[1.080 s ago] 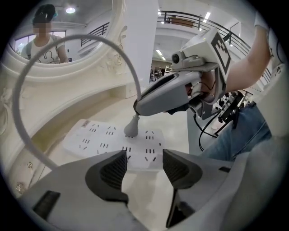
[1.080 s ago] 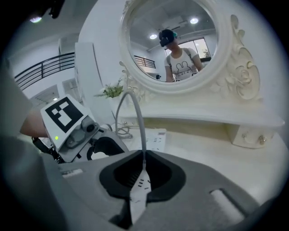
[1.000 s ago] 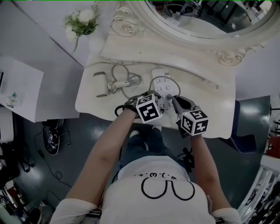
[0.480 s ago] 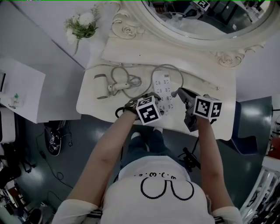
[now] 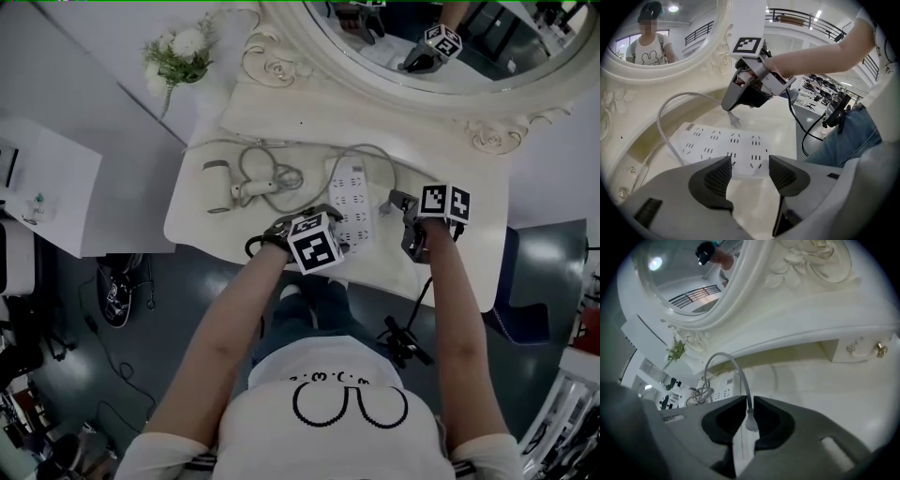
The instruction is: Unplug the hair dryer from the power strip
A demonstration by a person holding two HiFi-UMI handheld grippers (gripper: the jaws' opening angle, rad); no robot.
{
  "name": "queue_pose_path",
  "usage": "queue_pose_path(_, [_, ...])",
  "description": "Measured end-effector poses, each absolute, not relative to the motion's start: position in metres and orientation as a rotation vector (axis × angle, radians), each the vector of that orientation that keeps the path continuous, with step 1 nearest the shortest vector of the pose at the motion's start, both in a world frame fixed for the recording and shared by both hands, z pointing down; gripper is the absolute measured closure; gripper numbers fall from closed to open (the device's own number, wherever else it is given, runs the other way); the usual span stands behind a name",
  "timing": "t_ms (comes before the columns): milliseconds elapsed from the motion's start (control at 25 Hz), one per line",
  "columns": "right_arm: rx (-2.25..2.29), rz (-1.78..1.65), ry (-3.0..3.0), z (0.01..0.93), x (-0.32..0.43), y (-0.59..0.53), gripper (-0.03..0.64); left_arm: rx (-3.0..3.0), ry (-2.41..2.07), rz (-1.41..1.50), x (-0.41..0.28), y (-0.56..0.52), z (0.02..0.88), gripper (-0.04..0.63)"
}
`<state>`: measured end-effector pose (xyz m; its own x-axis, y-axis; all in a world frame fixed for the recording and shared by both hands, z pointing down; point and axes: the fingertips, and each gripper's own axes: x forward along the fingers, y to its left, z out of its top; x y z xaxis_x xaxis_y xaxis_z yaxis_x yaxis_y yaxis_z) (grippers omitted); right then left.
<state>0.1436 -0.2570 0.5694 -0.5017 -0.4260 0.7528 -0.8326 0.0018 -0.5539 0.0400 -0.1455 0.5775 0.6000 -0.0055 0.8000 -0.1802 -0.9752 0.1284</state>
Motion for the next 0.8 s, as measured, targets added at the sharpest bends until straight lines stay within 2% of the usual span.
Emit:
queue_pose_path(40, [1.310, 1.534, -1.931, 0.569, 0.143, -0.260, 0.535, 2.626, -0.164, 1.309, 0.040, -0.146, 0.577, 0.348])
queue_pose_path(80, [1.313, 1.555, -1.949, 0.567, 0.142, -0.260, 0.455, 2.623, -0.177, 1.305, 0.040, -0.147, 0.577, 0.348])
queue_pose_path(120, [1.316, 1.558, -1.968, 0.564, 0.142, -0.260, 0.422, 2.622, -0.191, 1.302, 0.040, -0.148, 0.578, 0.348])
queue_pose_path(240, [1.355, 1.481, -2.017, 0.549, 0.147, -0.252, 0.354, 2.624, -0.213, 1.299, 0.040, -0.148, 0.579, 0.348])
queue_pose_path(320, [1.396, 1.432, -2.050, 0.536, 0.149, -0.245, 0.348, 2.613, -0.225, 1.257, 0.039, -0.149, 0.578, 0.348])
queue_pose_path(400, [1.446, 1.377, -2.078, 0.522, 0.151, -0.237, 0.374, 2.585, -0.259, 1.135, 0.039, -0.151, 0.568, 0.348])
queue_pose_path(480, [1.513, 1.320, -2.097, 0.508, 0.156, -0.229, 0.448, 2.589, -0.321, 0.926, 0.040, -0.158, 0.544, 0.348])
queue_pose_path(520, [1.544, 1.300, -2.110, 0.501, 0.158, -0.225, 0.507, 2.606, -0.357, 0.804, 0.039, -0.162, 0.528, 0.350])
queue_pose_path(560, [1.564, 1.286, -2.135, 0.492, 0.157, -0.221, 0.617, 2.622, -0.396, 0.680, 0.035, -0.167, 0.511, 0.350])
queue_pose_path(680, [1.577, 1.232, -2.277, 0.461, 0.145, -0.208, 0.617, 2.637, -0.534, 0.351, 0.015, -0.178, 0.460, 0.350])
queue_pose_path(800, [1.627, 1.106, -2.400, 0.427, 0.130, -0.196, 0.617, 2.668, -0.643, 0.184, -0.008, -0.179, 0.425, 0.351])
